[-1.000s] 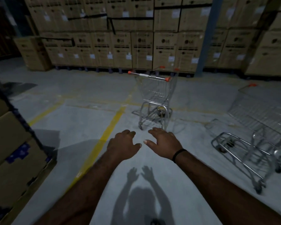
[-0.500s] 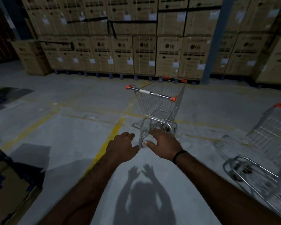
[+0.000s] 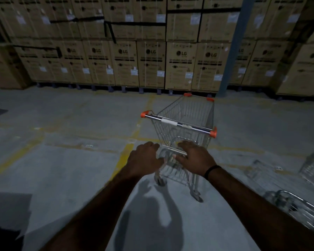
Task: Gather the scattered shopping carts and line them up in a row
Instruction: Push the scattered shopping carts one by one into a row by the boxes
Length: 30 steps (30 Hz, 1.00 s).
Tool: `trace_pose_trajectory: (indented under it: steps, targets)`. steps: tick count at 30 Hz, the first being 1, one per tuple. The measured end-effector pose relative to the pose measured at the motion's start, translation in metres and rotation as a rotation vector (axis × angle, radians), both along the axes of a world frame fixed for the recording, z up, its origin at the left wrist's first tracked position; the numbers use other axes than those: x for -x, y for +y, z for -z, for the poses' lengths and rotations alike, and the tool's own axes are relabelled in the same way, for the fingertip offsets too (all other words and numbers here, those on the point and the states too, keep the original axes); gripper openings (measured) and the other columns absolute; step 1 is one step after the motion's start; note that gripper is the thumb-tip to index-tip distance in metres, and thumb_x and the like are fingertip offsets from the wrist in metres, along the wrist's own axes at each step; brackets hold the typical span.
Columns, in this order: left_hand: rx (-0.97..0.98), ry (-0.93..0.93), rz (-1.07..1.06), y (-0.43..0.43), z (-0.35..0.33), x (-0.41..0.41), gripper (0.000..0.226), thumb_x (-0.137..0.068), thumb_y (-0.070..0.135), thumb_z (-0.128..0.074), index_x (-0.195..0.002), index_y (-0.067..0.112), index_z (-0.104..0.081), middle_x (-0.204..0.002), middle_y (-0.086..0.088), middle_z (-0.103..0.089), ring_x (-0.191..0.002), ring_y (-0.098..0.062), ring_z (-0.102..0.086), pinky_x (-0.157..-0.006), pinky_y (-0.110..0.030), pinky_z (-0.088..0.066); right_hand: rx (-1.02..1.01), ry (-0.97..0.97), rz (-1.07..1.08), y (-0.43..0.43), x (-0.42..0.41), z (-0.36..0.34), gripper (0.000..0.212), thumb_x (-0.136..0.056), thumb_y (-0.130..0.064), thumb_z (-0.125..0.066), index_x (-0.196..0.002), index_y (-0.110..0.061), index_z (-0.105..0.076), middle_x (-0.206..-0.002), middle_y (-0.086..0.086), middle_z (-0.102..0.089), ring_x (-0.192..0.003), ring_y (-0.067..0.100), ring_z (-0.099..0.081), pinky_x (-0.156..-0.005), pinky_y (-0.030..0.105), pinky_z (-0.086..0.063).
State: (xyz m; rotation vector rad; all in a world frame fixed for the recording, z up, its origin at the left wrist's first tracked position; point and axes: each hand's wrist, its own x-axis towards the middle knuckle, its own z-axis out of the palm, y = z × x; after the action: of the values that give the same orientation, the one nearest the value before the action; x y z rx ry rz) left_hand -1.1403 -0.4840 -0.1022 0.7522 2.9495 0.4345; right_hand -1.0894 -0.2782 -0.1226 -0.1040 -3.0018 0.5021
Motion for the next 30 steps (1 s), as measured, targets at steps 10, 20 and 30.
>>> trace_pose_trajectory:
  steps: [10,20,30]
  targets:
    - [0.02,-0.041,0.119,0.022,0.007,0.162,0.066,-0.094,0.053,-0.059,-0.151,0.025,-0.041,-0.155,-0.002,-0.042,-0.143,-0.028,-0.038,-0.113,-0.044,-0.038,0.021,0.016,0.173,0.04,0.119,0.015,0.06,-0.092,-0.053,-0.06,-0.141,-0.02,-0.054,-0.148,0.006,-0.052,-0.136,0.023,-0.048,-0.11,0.043,-0.039]
    - [-0.002,0.057,0.277,0.107,0.037,0.302,0.073,-0.081,0.065,-0.044,-0.13,0.015,-0.063,-0.128,-0.007,-0.064,-0.121,-0.03,-0.059,-0.098,-0.038,-0.048,0.054,-0.094,0.336,0.132,0.248,0.045,0.069,-0.092,-0.062,-0.051,-0.148,-0.022,-0.045,-0.156,0.008,-0.04,-0.144,0.025,-0.036,-0.115,0.05,-0.032]
    - [0.327,0.16,0.417,0.157,0.094,0.37,0.083,-0.086,0.073,0.001,-0.103,0.023,-0.063,-0.107,-0.001,-0.068,-0.105,-0.028,-0.063,-0.093,-0.044,-0.04,-0.027,-0.242,0.426,0.146,0.279,0.082,0.096,-0.074,-0.075,0.003,-0.142,-0.034,-0.05,-0.156,-0.001,-0.041,-0.142,0.022,-0.038,-0.11,0.043,-0.039]
